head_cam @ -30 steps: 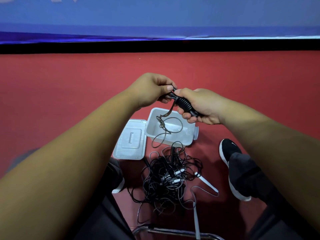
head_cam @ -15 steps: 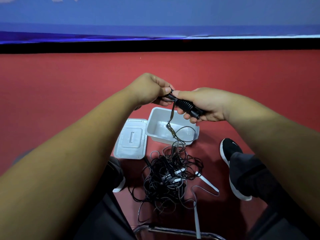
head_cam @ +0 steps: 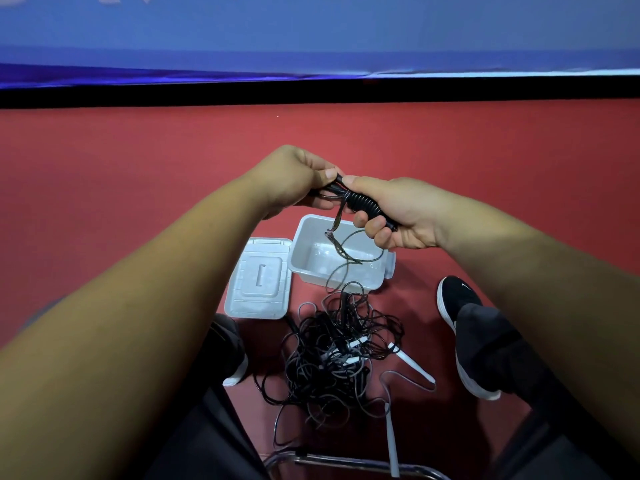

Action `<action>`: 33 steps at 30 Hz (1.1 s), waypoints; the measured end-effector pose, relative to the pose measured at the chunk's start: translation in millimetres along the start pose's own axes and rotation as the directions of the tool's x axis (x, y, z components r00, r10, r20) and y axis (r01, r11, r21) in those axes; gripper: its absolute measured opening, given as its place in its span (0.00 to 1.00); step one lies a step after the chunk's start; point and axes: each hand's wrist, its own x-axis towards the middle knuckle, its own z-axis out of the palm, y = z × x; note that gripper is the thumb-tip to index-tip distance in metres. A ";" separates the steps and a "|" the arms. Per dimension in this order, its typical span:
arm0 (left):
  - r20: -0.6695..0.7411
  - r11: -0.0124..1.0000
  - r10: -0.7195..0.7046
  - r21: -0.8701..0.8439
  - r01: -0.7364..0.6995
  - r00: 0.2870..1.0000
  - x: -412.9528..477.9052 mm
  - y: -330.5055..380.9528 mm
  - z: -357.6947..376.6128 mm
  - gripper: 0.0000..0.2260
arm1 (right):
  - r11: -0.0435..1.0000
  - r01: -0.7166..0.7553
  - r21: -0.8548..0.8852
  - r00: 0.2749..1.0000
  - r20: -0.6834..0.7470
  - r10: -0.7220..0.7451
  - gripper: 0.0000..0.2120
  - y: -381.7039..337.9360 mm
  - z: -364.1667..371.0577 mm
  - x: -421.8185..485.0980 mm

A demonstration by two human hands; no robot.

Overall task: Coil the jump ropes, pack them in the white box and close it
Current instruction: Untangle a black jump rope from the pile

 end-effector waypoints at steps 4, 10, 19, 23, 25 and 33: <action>0.012 0.991 -0.043 -0.125 0.045 0.999 -3.1 4.4 -4.8 0.16 | 0.996 0.022 0.085 1.000 -0.010 -0.021 0.19 -3.2 -0.7 1.0; 0.124 0.959 -0.185 -0.192 0.206 0.975 -0.8 -0.8 -3.0 0.21 | 0.984 0.073 0.163 0.997 -0.045 -0.067 0.19 -14.5 -12.0 -3.5; 0.284 0.997 0.033 0.060 -0.052 0.958 -10.1 -6.3 0.8 0.14 | 0.980 0.132 0.150 0.986 -0.118 -0.114 0.20 -19.5 -20.3 -5.6; 0.239 0.987 0.039 0.145 -0.076 0.970 -8.9 -4.9 1.0 0.11 | 0.981 0.128 0.144 0.987 -0.118 -0.112 0.18 -18.3 -20.8 -5.5; 0.228 0.981 0.025 0.182 -0.068 0.973 -8.9 -4.6 1.5 0.09 | 0.980 0.129 0.150 0.987 -0.110 -0.114 0.18 -18.3 -19.7 -5.4; 0.097 0.940 0.022 0.336 -0.053 0.995 -9.4 -2.6 0.7 0.07 | 0.981 0.116 0.159 0.993 -0.056 -0.108 0.20 -16.5 -16.2 -4.9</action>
